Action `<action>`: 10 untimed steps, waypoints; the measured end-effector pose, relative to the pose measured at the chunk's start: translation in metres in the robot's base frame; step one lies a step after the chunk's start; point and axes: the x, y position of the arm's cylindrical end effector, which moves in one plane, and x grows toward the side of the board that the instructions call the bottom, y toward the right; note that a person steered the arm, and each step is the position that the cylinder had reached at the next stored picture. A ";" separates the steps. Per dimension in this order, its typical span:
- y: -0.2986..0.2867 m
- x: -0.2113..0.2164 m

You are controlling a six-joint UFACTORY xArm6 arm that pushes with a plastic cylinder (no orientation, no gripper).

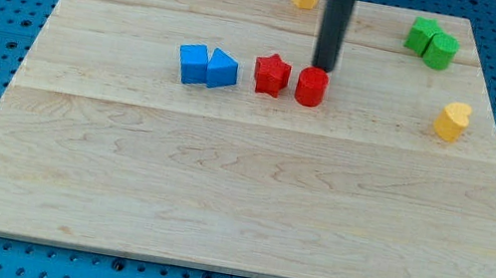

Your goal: Slide the red circle and red star to the blue triangle

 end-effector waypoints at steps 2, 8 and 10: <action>0.027 0.057; -0.018 0.018; -0.034 0.008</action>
